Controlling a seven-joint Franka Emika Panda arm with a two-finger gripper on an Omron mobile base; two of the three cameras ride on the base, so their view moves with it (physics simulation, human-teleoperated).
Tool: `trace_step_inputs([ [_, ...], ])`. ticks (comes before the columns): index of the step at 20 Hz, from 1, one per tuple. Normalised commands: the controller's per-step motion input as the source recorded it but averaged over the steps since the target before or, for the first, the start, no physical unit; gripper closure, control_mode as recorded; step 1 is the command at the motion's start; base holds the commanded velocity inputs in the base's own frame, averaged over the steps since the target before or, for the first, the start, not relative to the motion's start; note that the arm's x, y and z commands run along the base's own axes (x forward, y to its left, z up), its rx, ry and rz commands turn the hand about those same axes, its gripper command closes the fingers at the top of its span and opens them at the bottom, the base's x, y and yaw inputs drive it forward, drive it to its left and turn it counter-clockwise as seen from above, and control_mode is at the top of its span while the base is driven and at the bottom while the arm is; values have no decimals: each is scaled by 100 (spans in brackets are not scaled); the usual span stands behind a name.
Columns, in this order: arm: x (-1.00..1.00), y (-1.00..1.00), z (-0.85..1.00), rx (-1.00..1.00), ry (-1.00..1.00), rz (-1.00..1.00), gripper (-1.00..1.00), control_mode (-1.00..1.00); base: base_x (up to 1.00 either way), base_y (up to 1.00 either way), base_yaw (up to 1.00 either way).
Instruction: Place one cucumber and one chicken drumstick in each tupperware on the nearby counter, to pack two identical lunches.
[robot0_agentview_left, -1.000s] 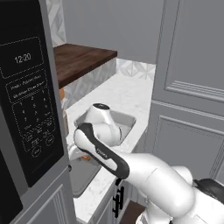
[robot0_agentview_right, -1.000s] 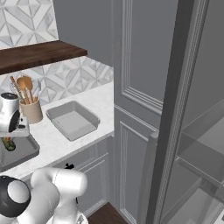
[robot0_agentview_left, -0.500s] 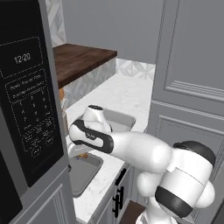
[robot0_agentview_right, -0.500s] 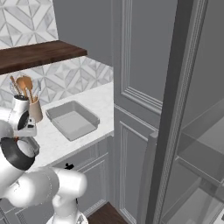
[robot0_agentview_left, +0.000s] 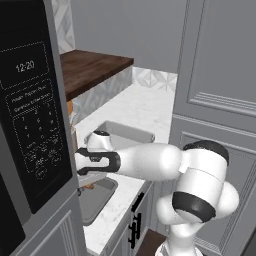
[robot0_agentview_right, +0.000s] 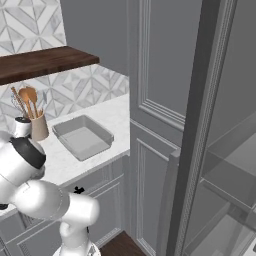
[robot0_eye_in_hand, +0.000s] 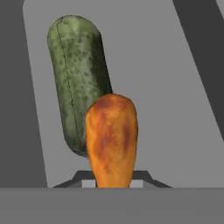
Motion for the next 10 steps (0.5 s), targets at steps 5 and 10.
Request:
trace_step_inputs([
  [5, 1, 12, -20, 0, -2, 0, -100, -100, 0, 0, 0],
  [10, 0, 0, 3, 0, 0, 0, -100, -100, 0, 0, 0],
])
